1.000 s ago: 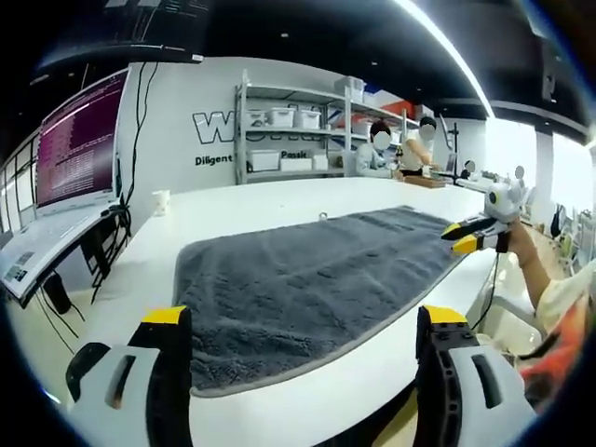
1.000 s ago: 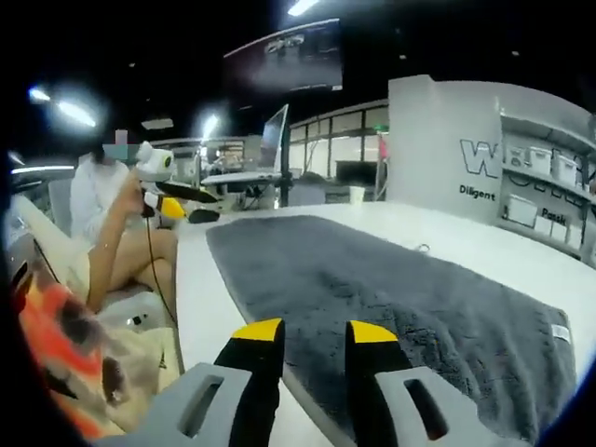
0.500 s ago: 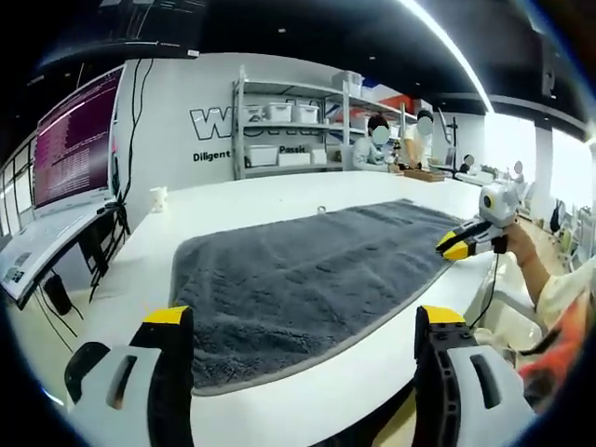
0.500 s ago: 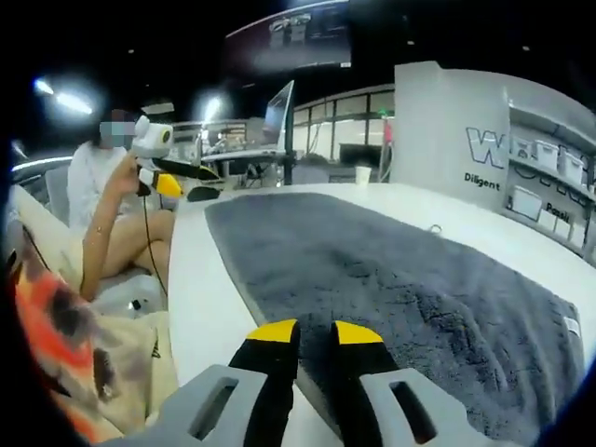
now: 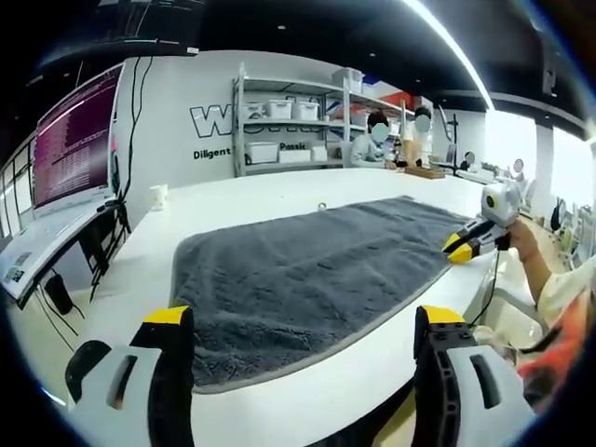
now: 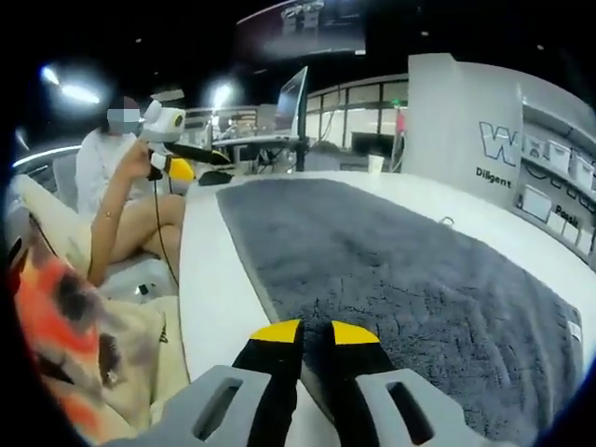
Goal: Open the folded towel by lifting each exposed corner and separating the folded layers until the towel lies flat within the target outline without major curled edges
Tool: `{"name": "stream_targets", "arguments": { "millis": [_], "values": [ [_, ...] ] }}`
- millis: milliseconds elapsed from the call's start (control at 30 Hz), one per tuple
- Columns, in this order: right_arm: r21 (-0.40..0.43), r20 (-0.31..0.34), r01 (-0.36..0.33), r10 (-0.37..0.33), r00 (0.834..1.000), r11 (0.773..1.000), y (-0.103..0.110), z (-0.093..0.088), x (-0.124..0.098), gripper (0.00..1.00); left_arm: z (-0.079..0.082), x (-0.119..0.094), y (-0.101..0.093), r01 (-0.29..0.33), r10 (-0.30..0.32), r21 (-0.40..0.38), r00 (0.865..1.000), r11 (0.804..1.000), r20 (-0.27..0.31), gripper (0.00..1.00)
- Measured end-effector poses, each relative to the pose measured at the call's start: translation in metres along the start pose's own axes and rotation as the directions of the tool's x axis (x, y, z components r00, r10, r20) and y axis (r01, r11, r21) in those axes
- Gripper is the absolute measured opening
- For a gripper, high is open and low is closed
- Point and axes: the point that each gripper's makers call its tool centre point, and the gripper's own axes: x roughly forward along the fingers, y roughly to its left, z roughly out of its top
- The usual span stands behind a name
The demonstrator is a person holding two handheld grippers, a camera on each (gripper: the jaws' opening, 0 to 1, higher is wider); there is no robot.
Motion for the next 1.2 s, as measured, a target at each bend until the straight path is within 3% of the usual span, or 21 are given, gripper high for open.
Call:
{"name": "stream_targets", "arguments": {
  "millis": [367, 567, 667, 833, 1033, 1200],
  "values": [
    [0.004, 0.004, 0.007, -0.007, 1.000, 1.000, 0.000, 0.002, -0.001, 0.08, -0.001, 0.001, -0.001, 0.008, -0.008, 0.018, 1.000, 1.000, -0.017, 0.97],
    [0.026, 0.002, 0.003, -0.003, 1.000, 1.000, 0.000, 0.005, -0.006, 0.30, 0.001, -0.001, 0.000, 0.006, -0.006, 0.023, 1.000, 1.000, -0.014, 0.97],
    [0.016, -0.027, 0.037, -0.037, 0.999, 0.999, -0.010, 0.002, -0.014, 0.37, 0.001, -0.003, 0.001, 0.007, -0.007, 0.023, 1.000, 1.000, -0.016, 0.98],
    [0.065, -0.004, 0.091, -0.090, 0.996, 0.994, -0.029, 0.007, -0.034, 0.48, 0.002, -0.005, 0.005, -0.001, 0.002, 0.022, 1.000, 1.000, -0.014, 0.98],
    [0.092, 0.029, 0.205, -0.208, 0.978, 0.974, -0.062, 0.015, -0.067, 0.64, 0.002, -0.007, 0.007, -0.006, 0.007, 0.023, 1.000, 1.000, -0.013, 0.98],
    [0.050, -0.019, 0.298, -0.298, 0.954, 0.953, -0.084, 0.007, -0.100, 0.84, 0.002, -0.008, 0.007, -0.005, 0.006, 0.023, 1.000, 1.000, -0.017, 0.97]
  ]
}}
